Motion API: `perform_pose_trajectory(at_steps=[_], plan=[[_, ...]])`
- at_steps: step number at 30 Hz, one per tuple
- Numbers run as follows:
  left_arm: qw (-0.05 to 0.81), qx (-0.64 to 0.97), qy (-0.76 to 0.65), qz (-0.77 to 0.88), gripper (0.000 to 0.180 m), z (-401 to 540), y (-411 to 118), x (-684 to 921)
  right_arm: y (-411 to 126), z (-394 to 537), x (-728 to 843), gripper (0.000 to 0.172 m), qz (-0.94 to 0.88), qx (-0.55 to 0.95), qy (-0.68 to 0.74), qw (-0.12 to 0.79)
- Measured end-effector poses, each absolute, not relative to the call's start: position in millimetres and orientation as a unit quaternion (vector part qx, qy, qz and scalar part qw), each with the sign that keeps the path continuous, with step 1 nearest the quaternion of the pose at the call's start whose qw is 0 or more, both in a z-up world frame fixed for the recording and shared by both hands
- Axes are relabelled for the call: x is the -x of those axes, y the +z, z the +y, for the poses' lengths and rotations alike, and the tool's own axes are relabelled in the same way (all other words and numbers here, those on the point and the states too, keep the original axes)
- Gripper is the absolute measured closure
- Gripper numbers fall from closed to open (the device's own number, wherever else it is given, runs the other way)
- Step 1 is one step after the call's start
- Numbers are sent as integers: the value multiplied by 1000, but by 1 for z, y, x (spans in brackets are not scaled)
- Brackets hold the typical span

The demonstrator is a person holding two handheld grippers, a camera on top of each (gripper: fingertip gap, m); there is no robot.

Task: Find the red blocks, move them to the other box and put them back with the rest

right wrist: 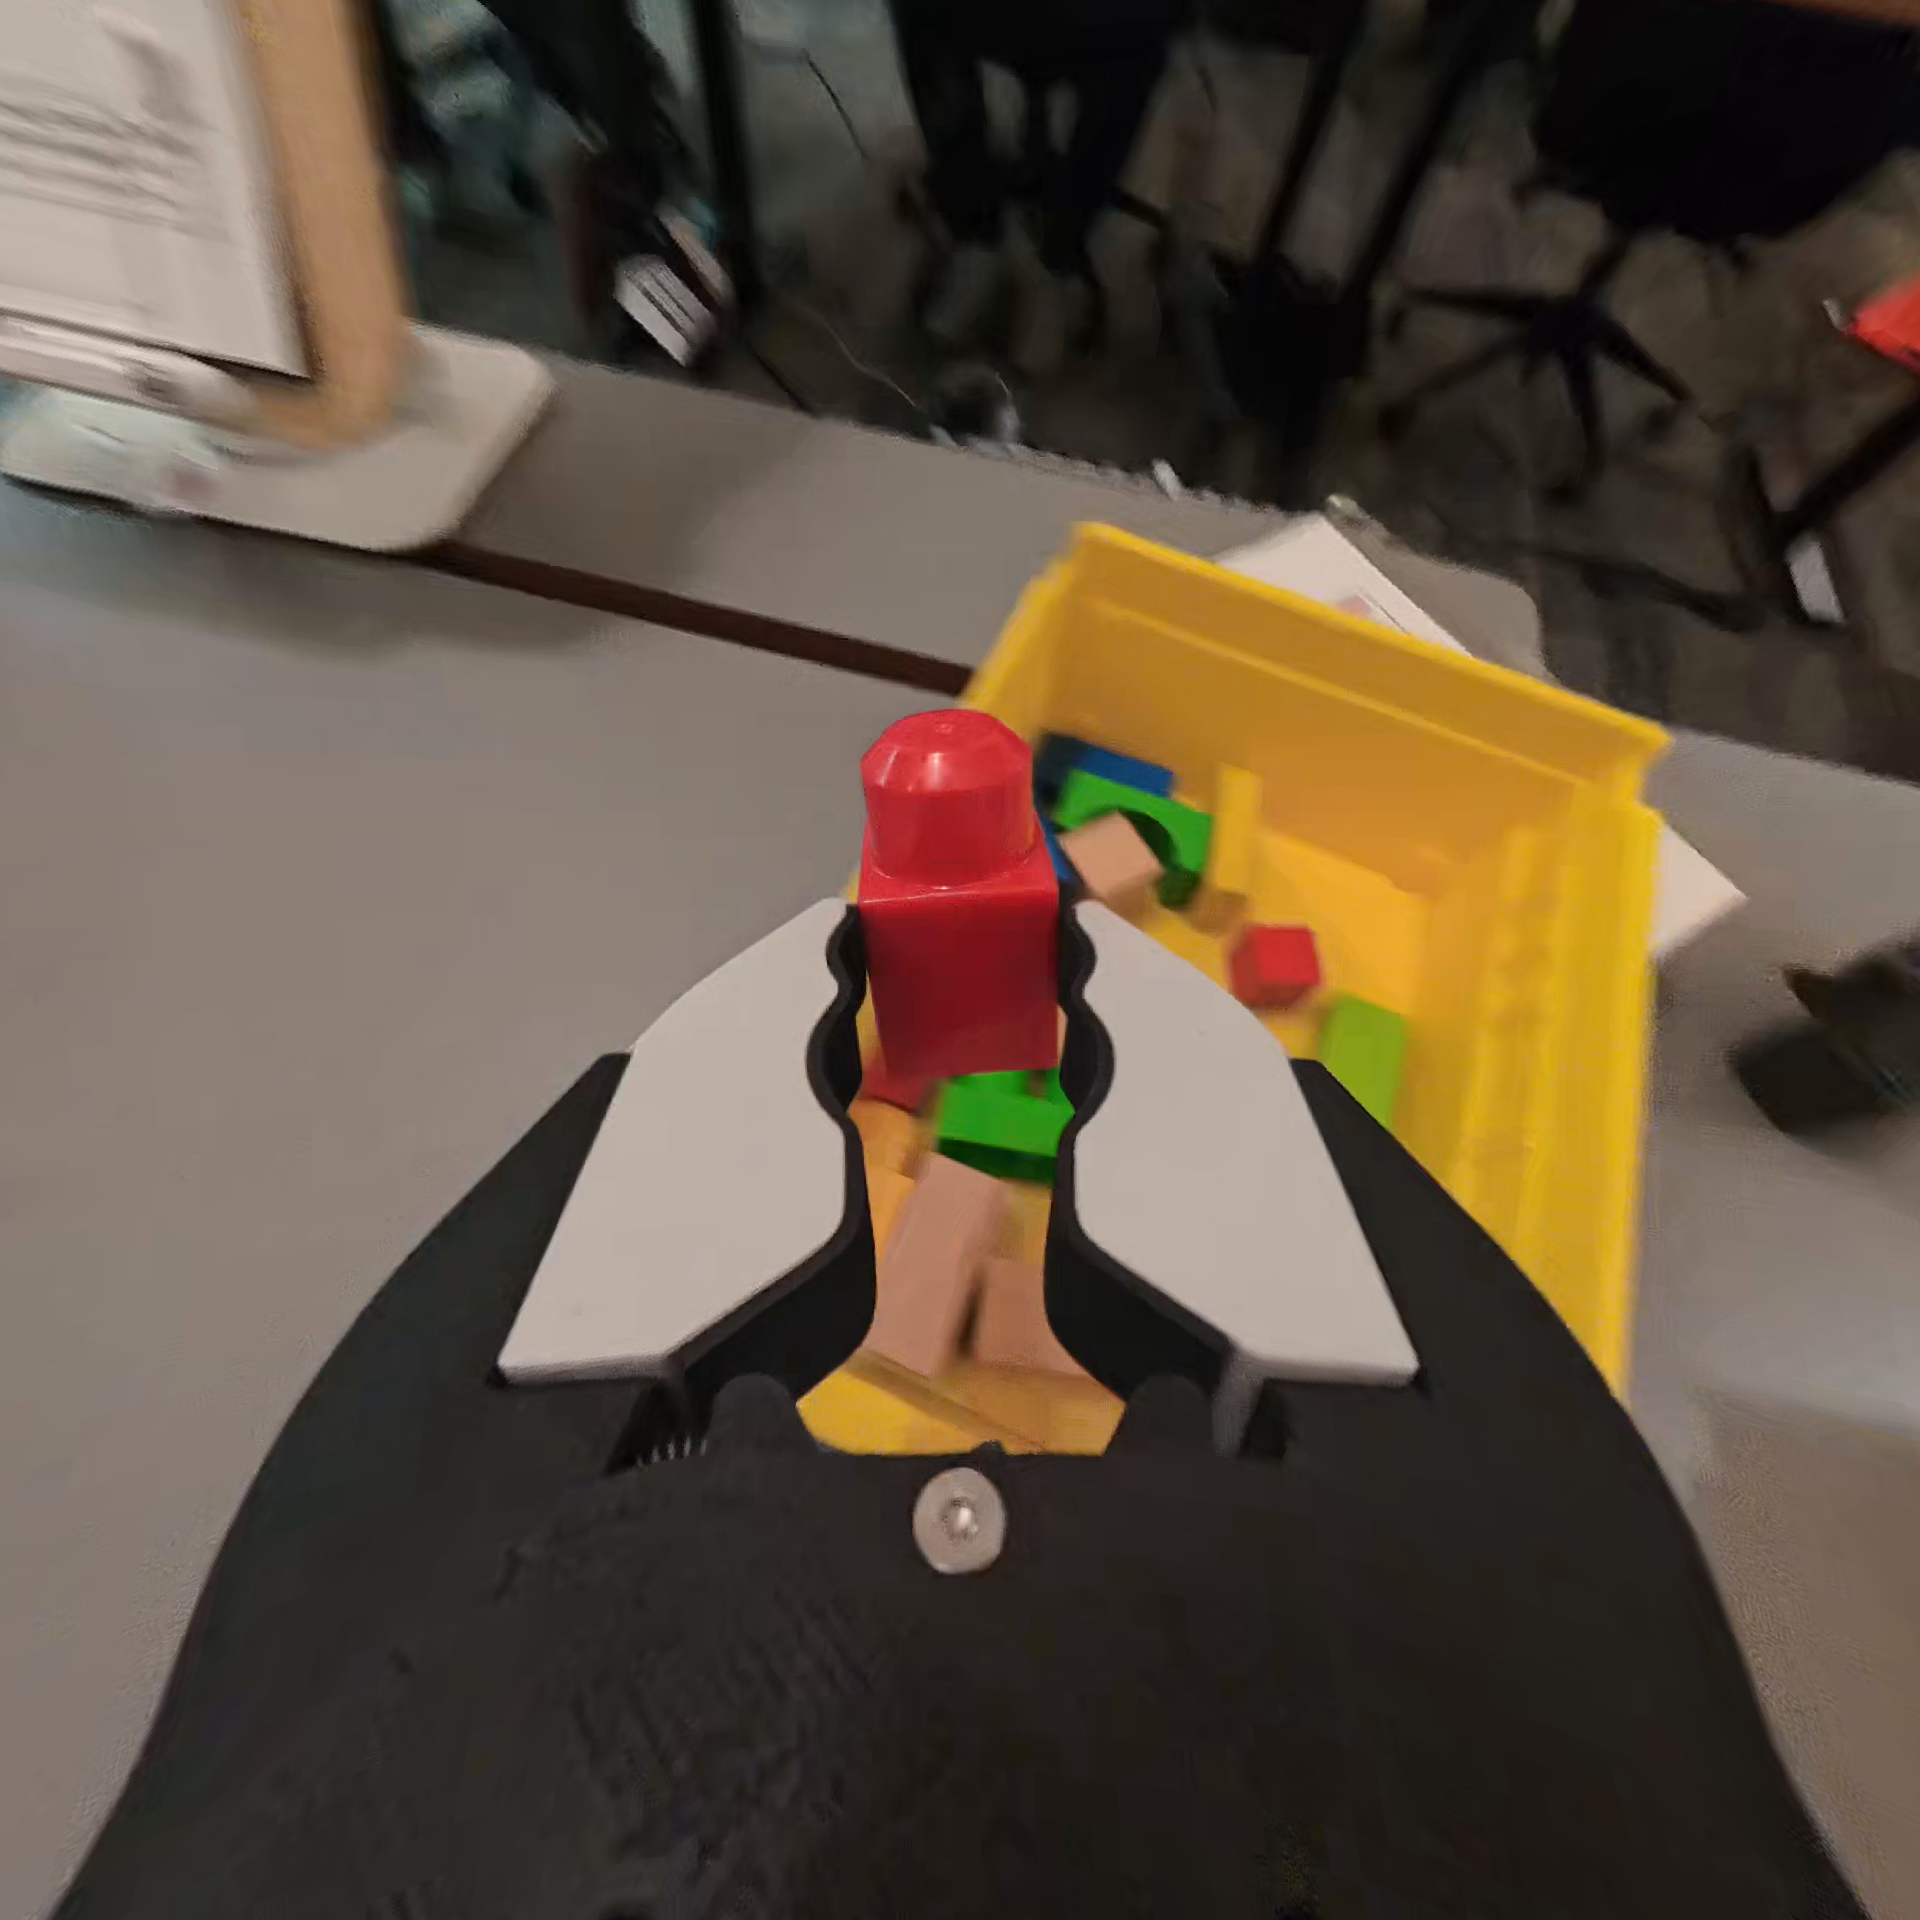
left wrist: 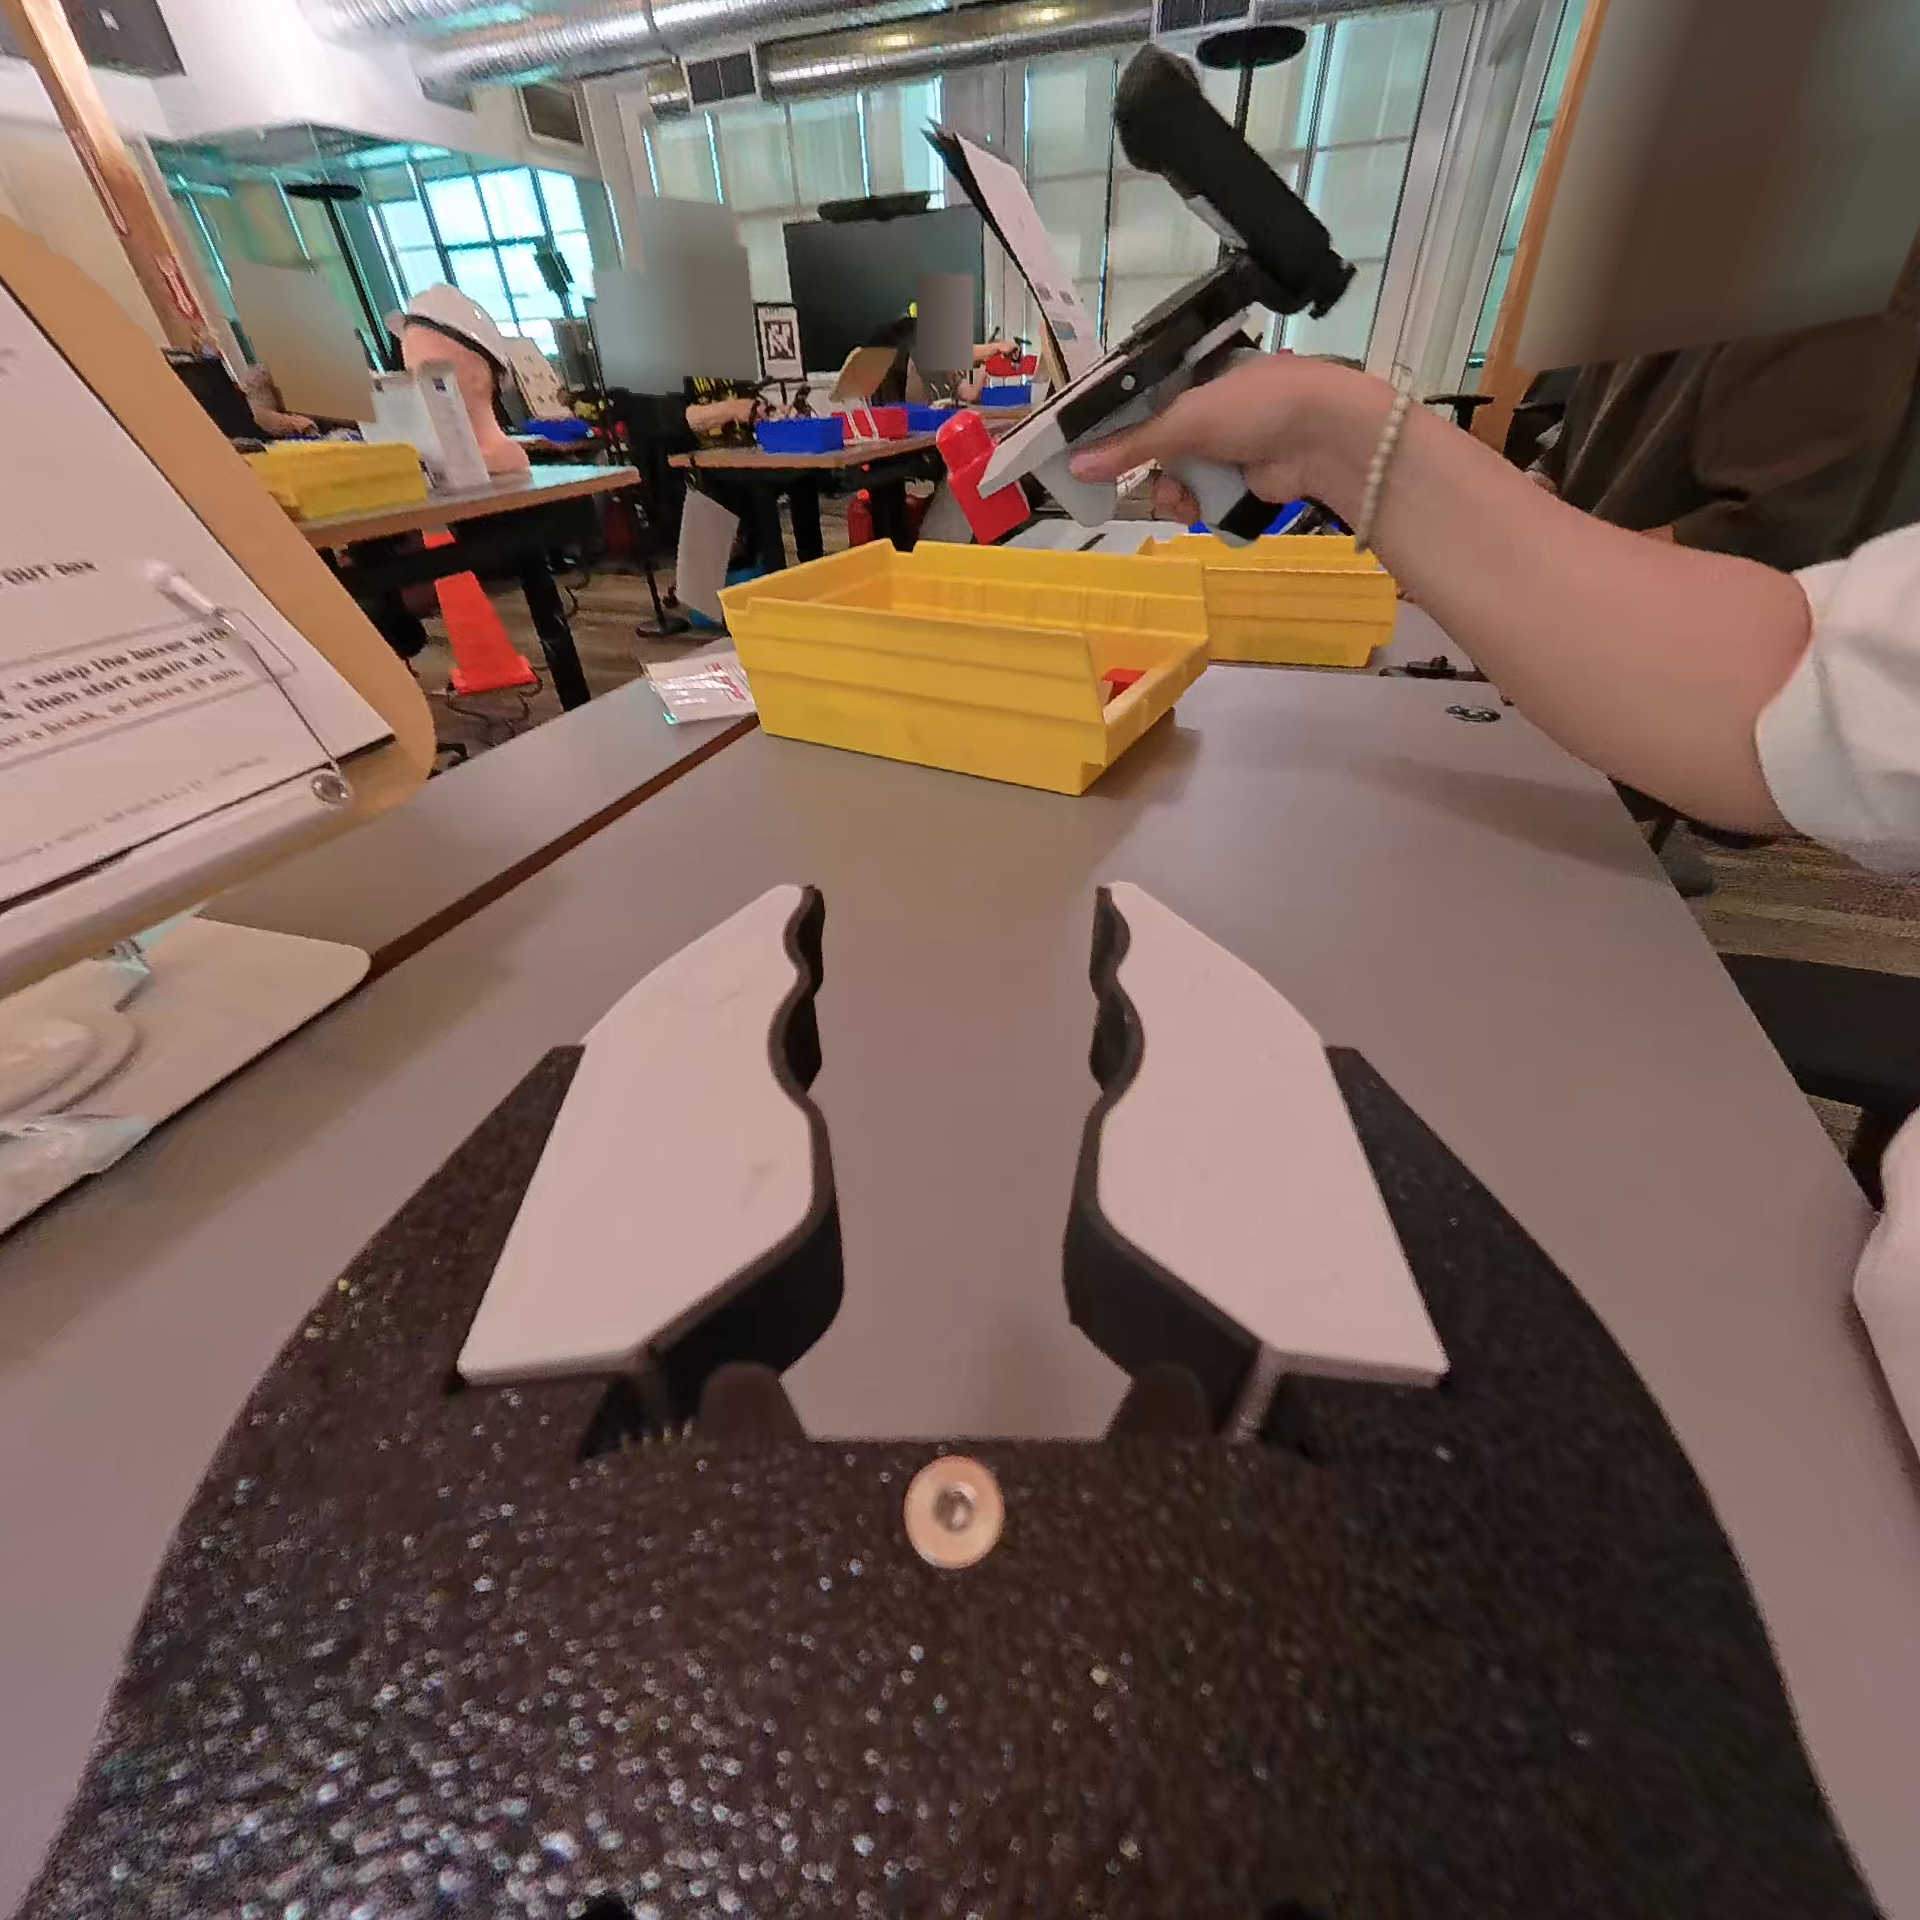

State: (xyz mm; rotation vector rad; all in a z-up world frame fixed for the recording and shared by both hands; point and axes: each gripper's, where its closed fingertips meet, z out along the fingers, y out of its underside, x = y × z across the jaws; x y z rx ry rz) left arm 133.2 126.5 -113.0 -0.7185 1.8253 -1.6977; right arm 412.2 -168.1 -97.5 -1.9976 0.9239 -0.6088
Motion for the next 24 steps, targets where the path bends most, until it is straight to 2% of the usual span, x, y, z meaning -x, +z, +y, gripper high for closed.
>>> perform_pose_trajectory(at_steps=[3, 8, 14, 16, 20, 24], plan=[[263, 277, -621, 684, 133, 124, -121, -137, -129, -203, -448, 136, 412, 820, -229, 325], [269, 290, -584, 709, 134, 127, -141, -141, -171, -212, -487, 136, 432, 850, -202, 223], [259, 304, -576, 713, 134, 131, -151, -143, -201, -205, -501, 131, 443, 867, -154, 169], [261, 306, -575, 712, 134, 134, -151, -143, -195, -205, -505, 115, 436, 864, -181, 177], [257, 311, -582, 706, 133, 137, -150, -143, -166, -200, -498, 114, 424, 849, -205, 241], [268, 326, -588, 690, 132, 146, -143, -145, -122, -174, -460, 115, 372, 831, -210, 355]])
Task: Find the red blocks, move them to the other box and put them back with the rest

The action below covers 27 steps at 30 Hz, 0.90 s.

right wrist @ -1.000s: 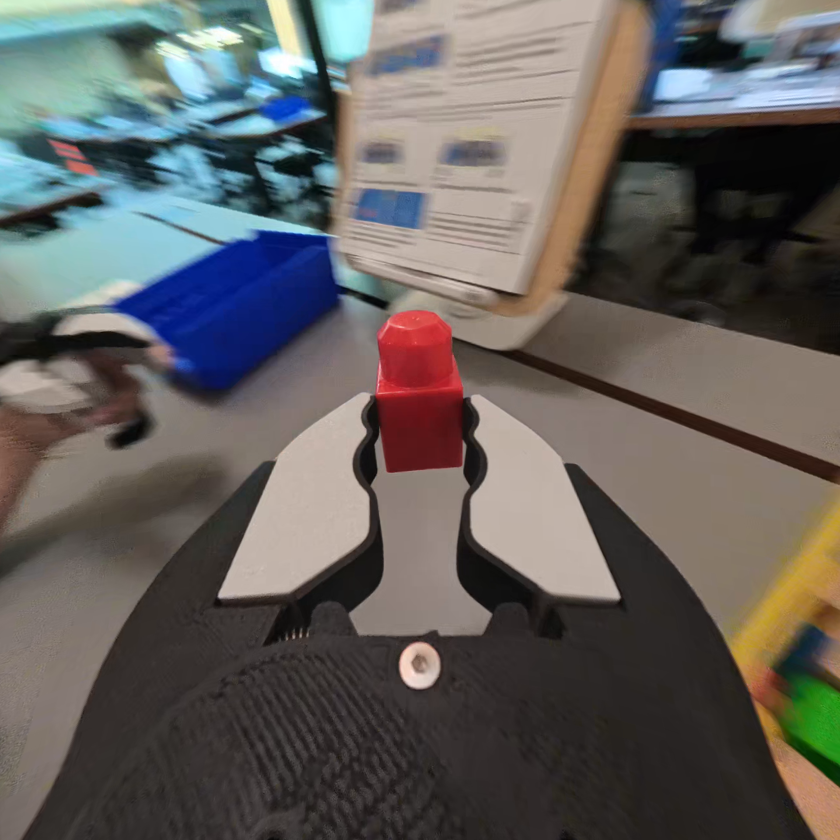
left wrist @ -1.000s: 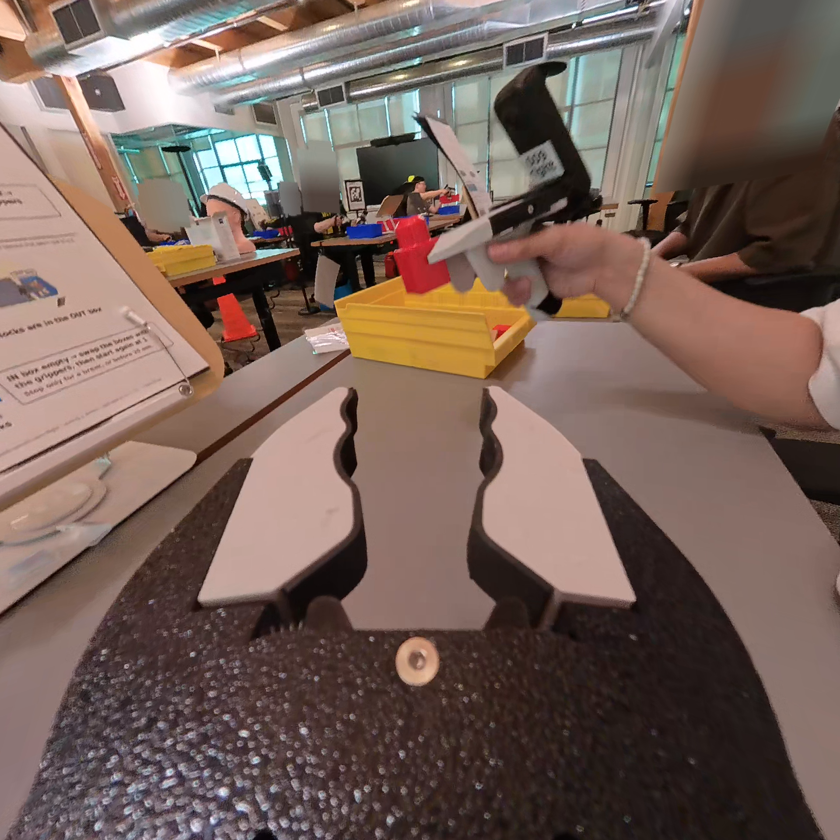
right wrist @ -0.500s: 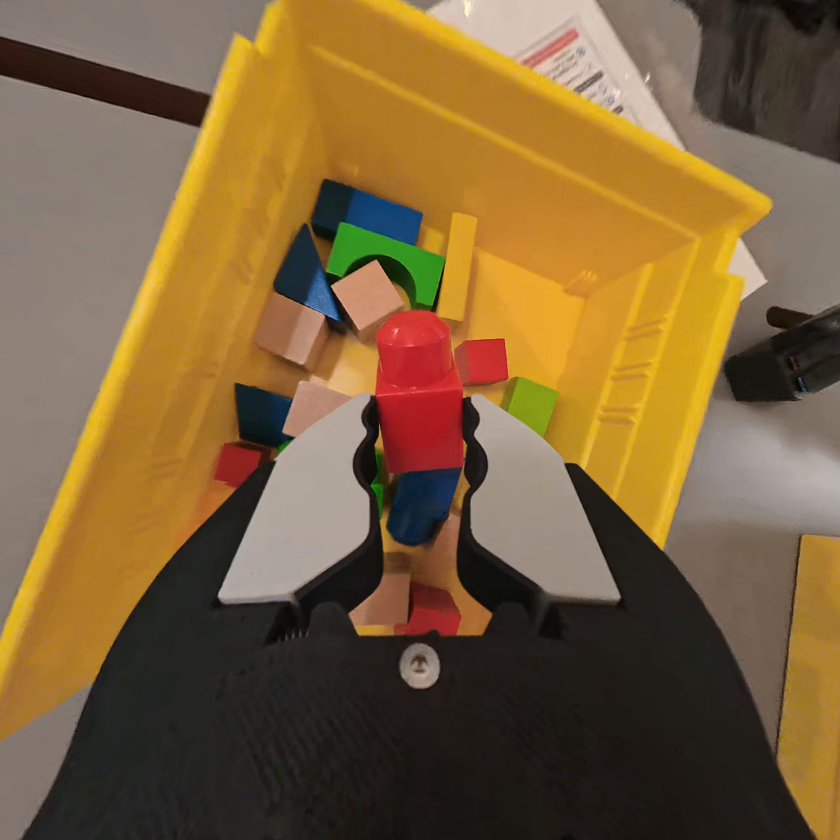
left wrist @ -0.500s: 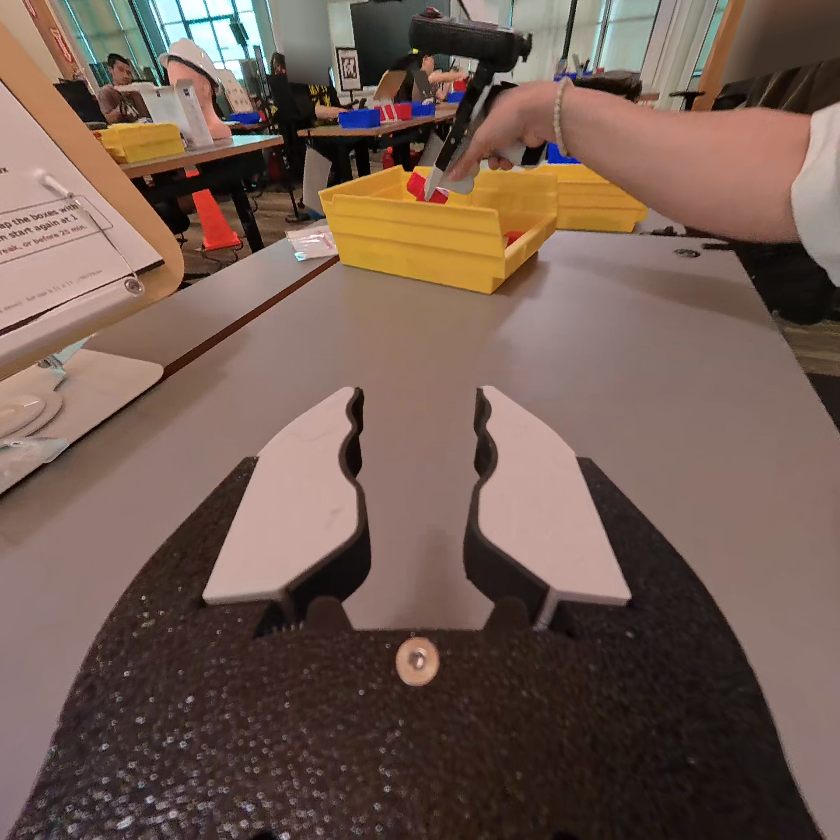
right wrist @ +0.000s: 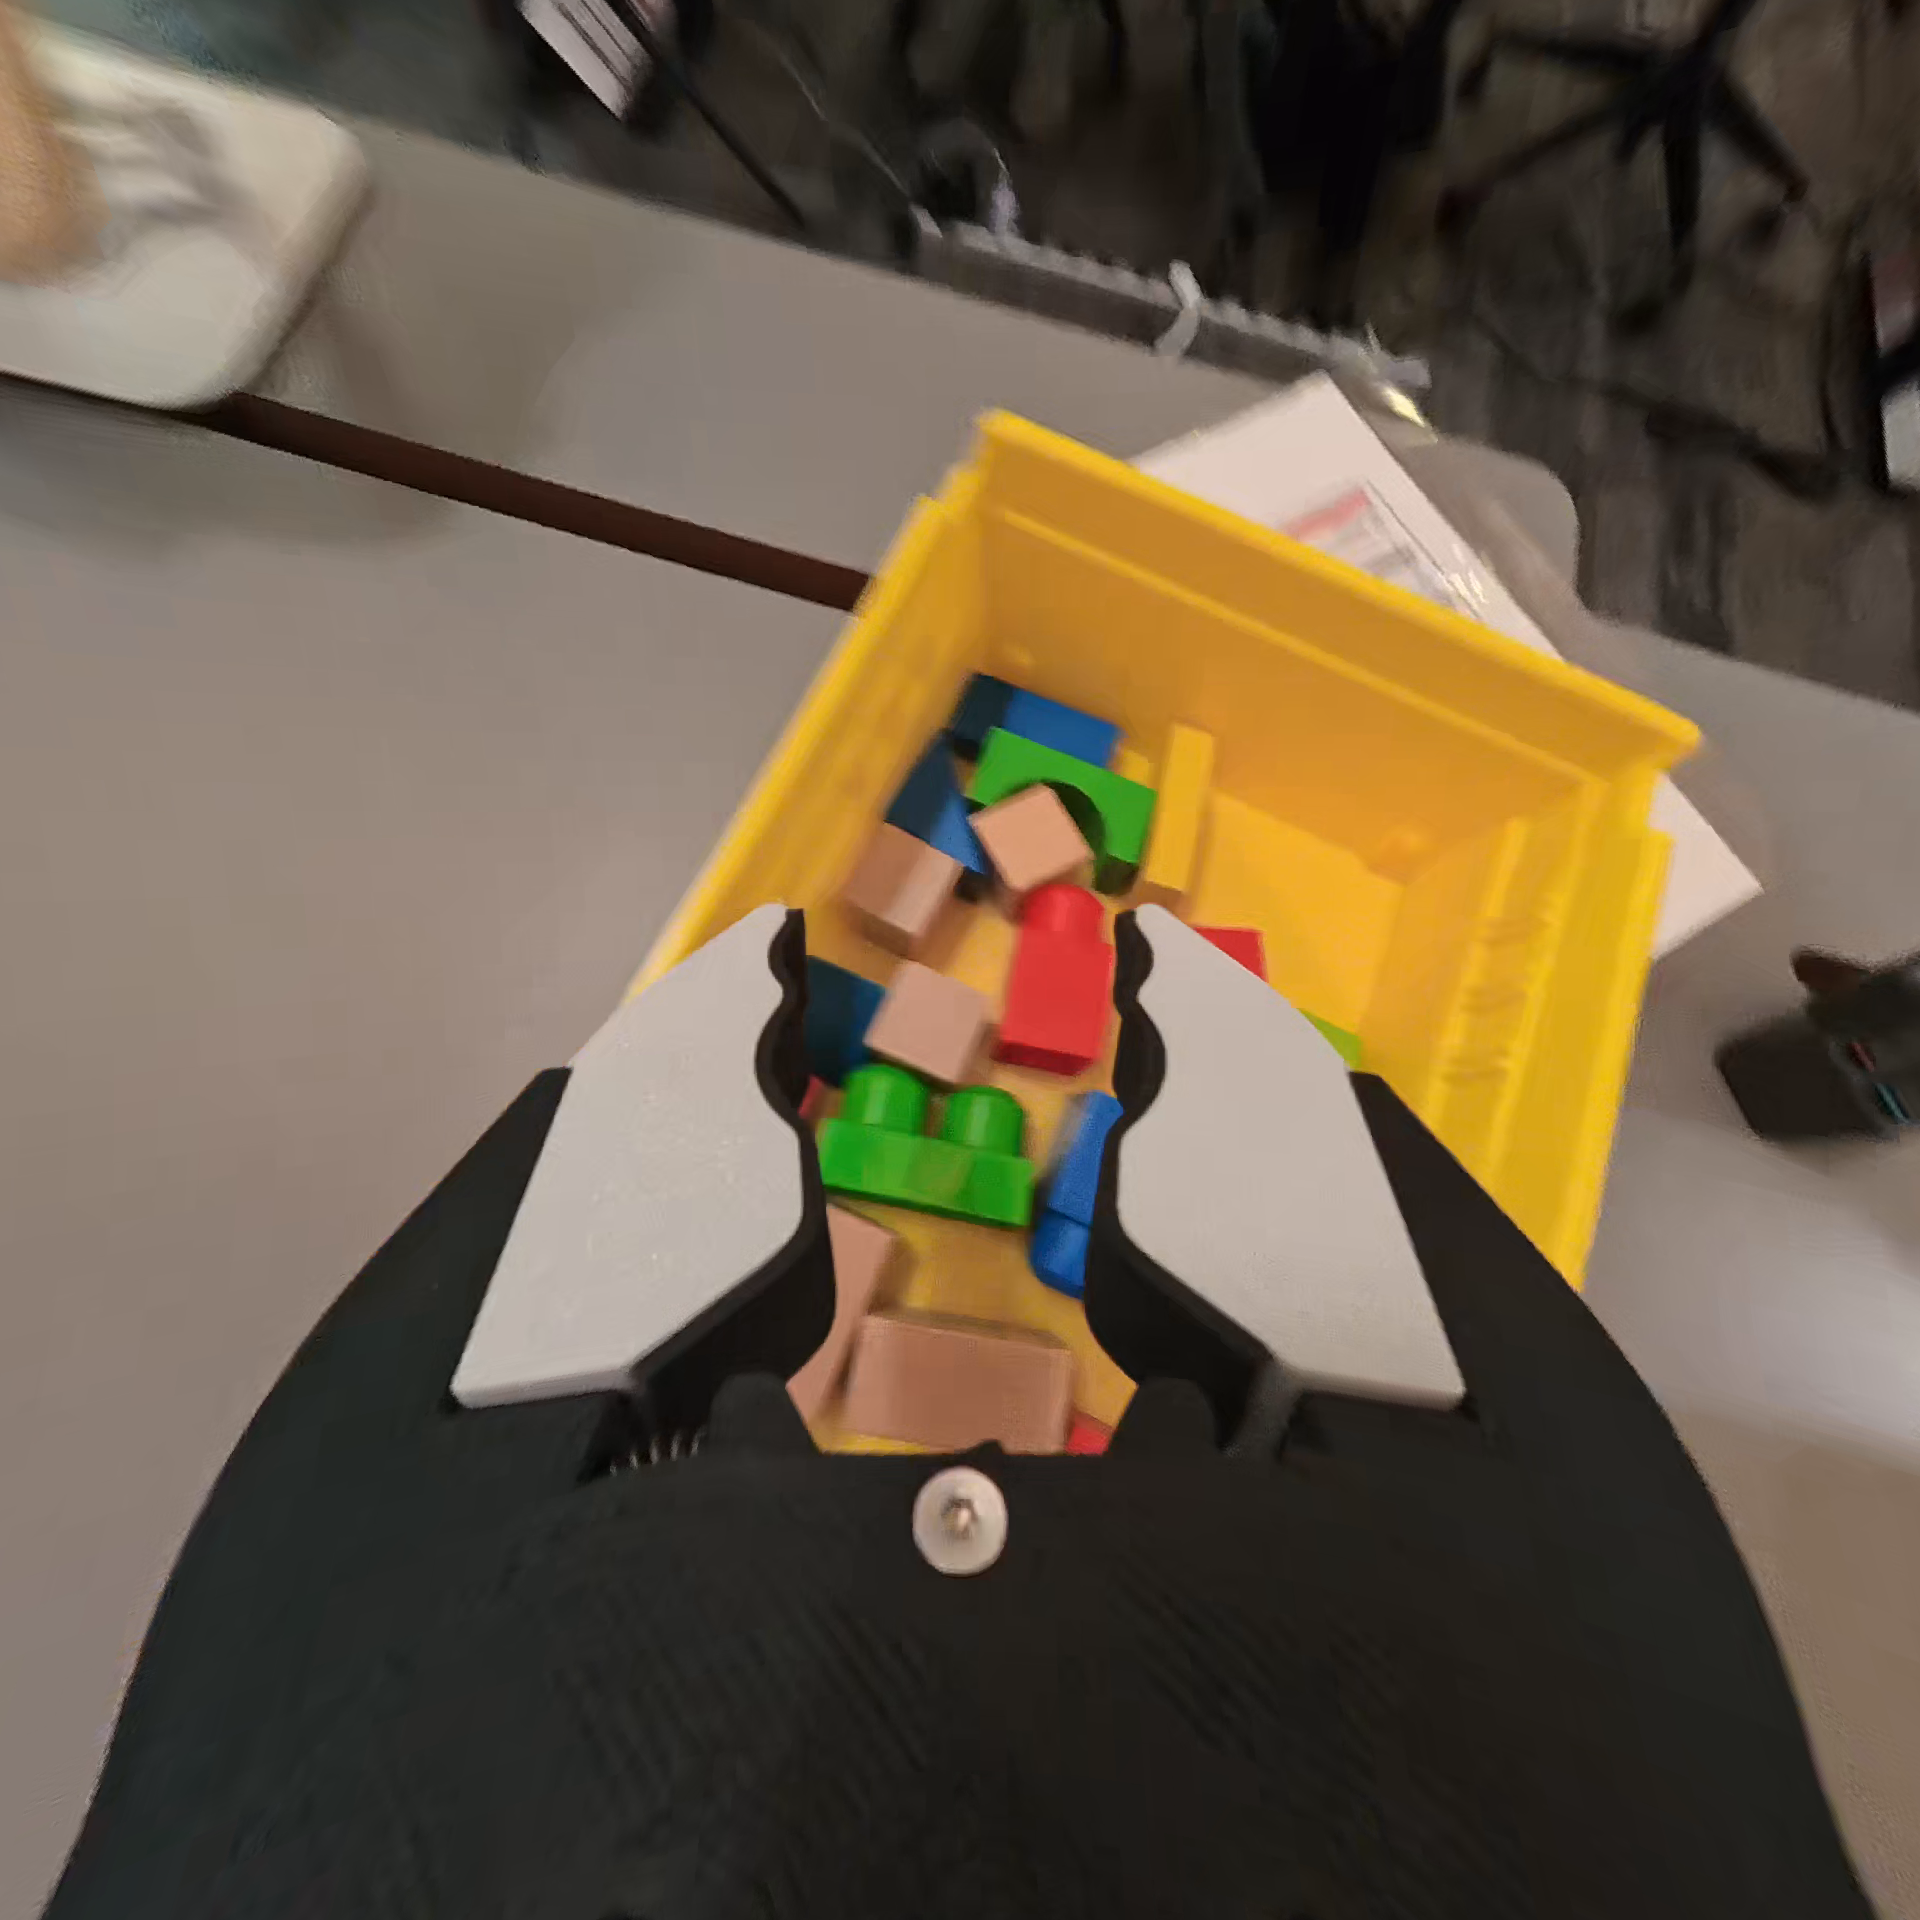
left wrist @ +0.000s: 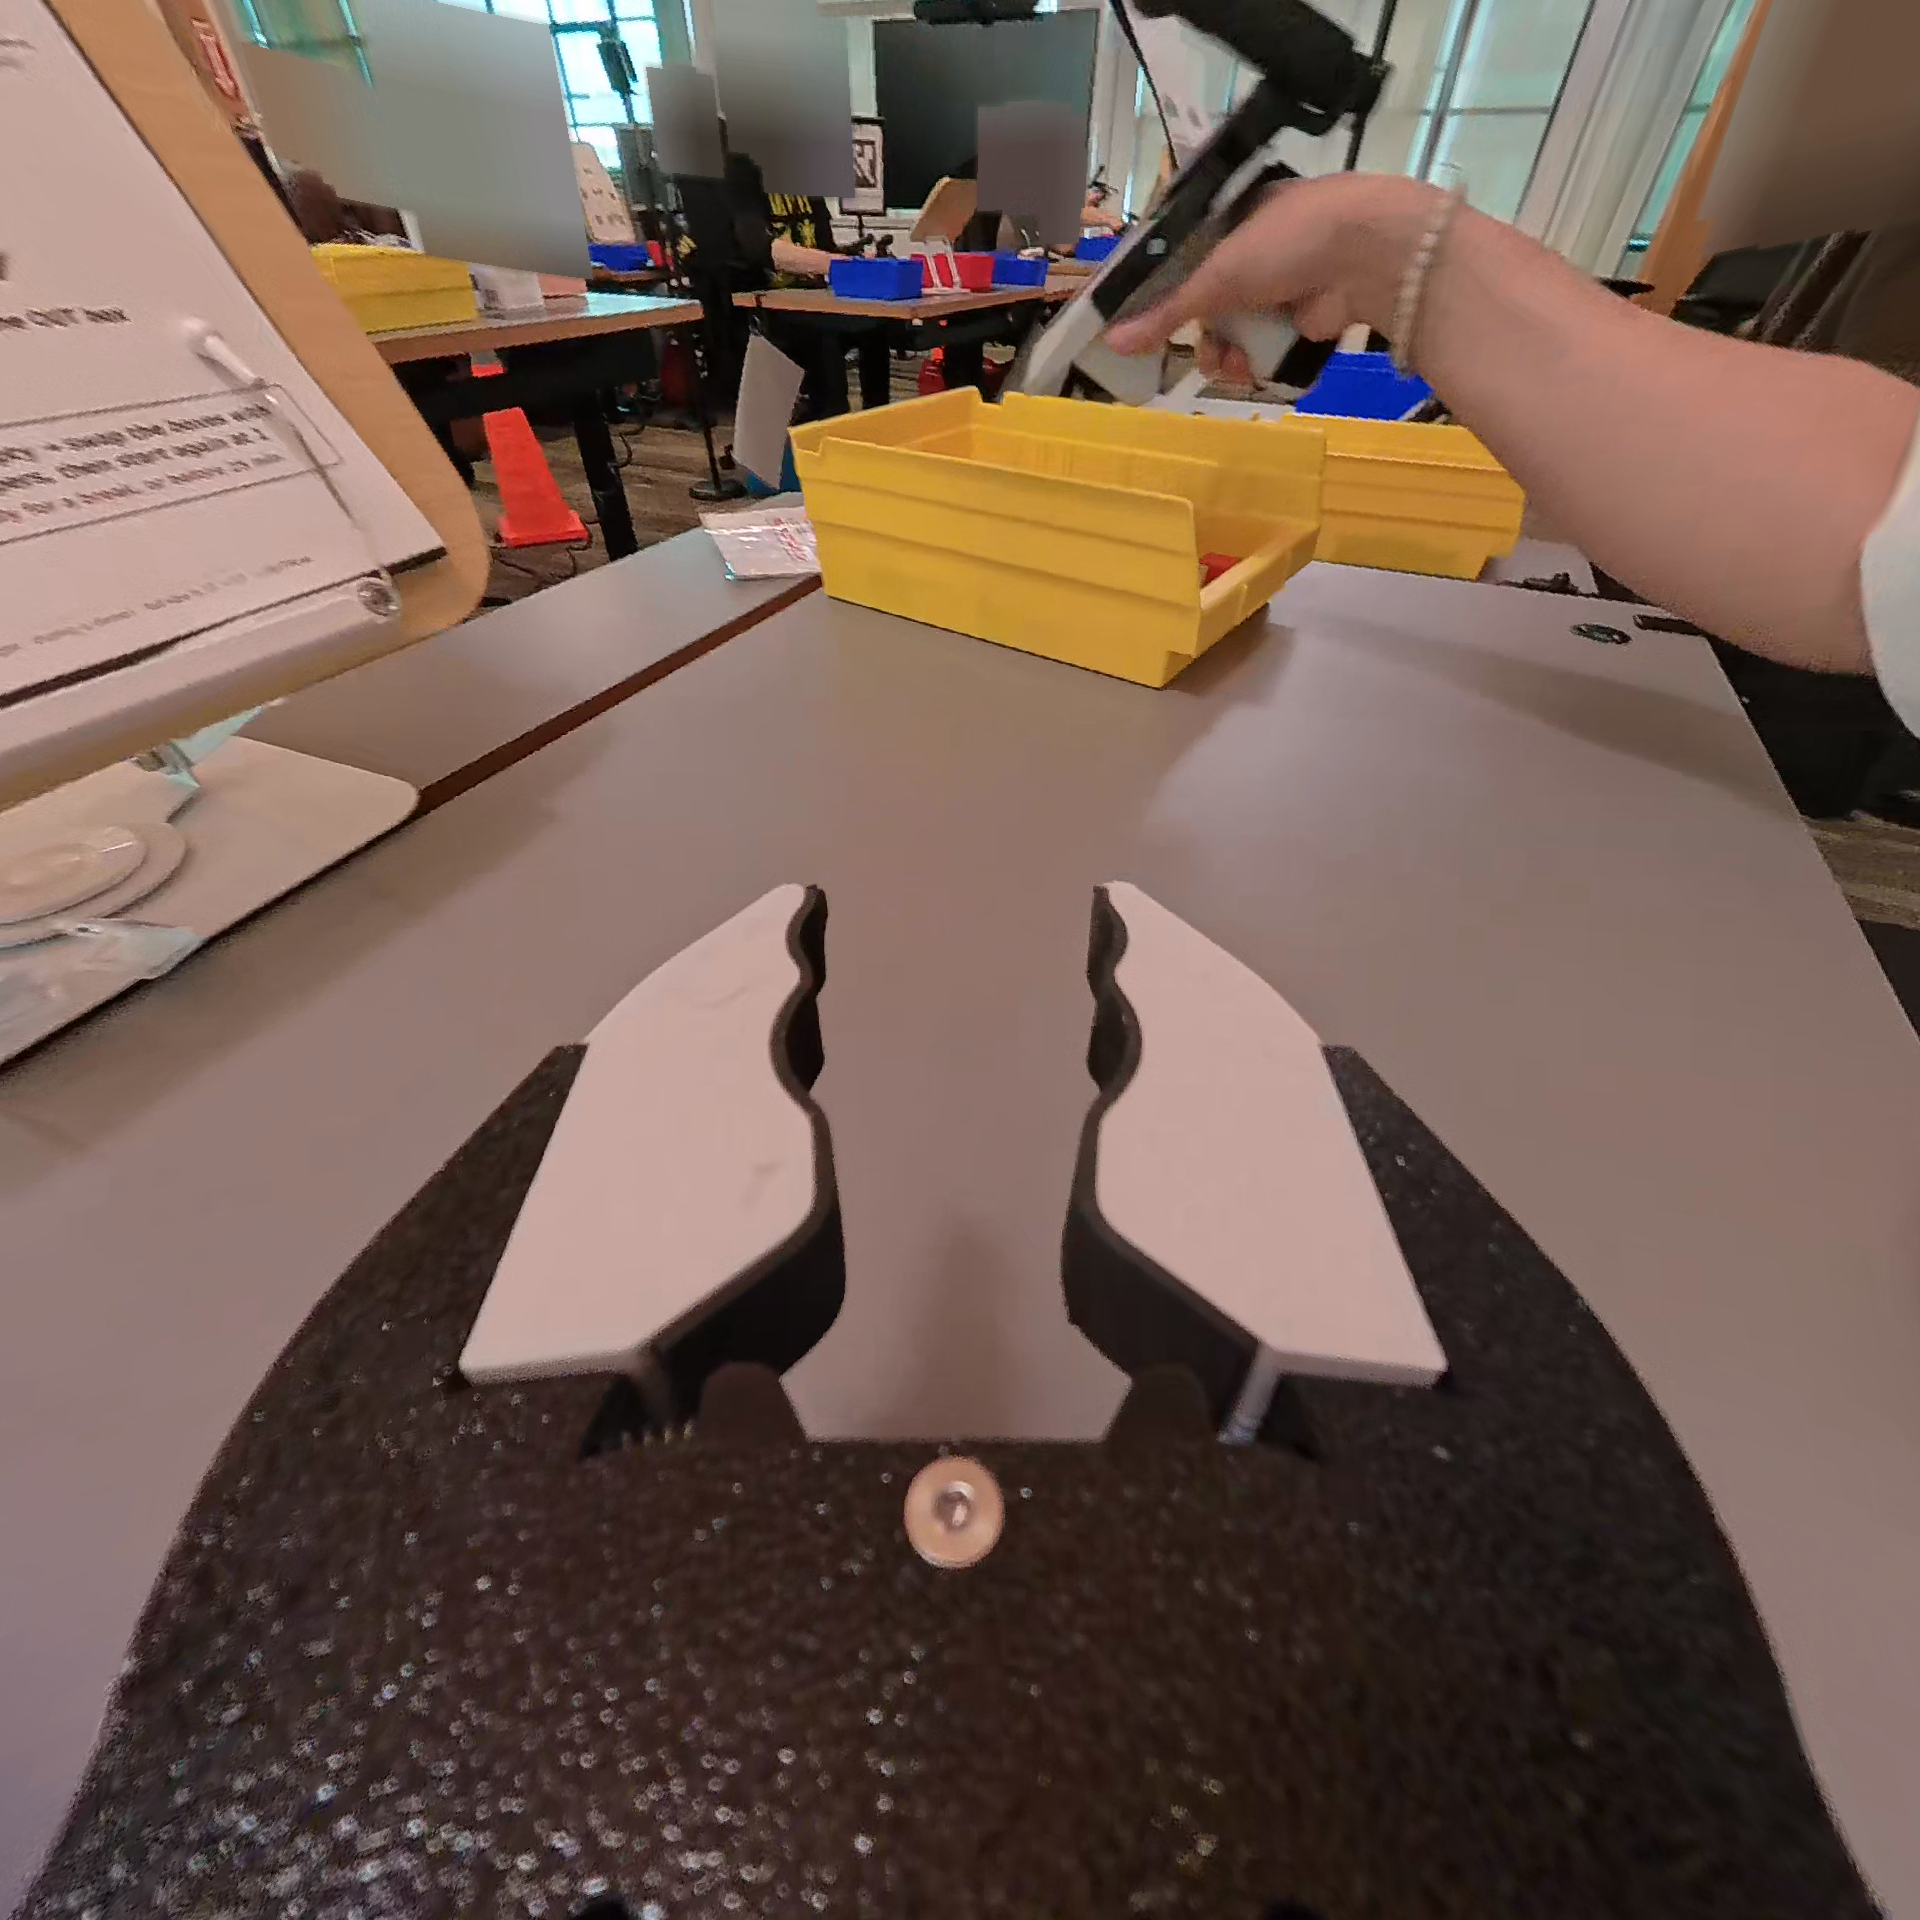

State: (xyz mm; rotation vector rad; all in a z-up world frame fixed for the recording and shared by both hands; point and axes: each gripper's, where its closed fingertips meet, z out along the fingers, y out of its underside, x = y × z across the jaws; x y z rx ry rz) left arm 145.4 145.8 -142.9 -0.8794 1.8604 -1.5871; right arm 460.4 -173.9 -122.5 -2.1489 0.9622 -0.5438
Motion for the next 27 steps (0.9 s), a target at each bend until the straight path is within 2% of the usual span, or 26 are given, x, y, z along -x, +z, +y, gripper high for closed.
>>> perform_pose_trajectory(at_steps=[6, 11, 15, 20, 27], plan=[[339, 422, -564, 624, 132, 214, -105, -148, -90, -131, -361, 115, 271, 799, -191, 502], [355, 602, -434, 569, 132, 326, -107, -136, -103, -114, -299, 118, 258, 767, -176, 561], [290, 707, -395, 510, 111, 381, -125, -131, -120, -104, -276, 117, 247, 777, -175, 552], [202, 798, -398, 405, 100, 417, -159, -149, -116, -96, -269, 117, 244, 768, -168, 568], [146, 864, -371, 308, 92, 446, -189, -171, -119, -94, -265, 117, 233, 773, -170, 566]])
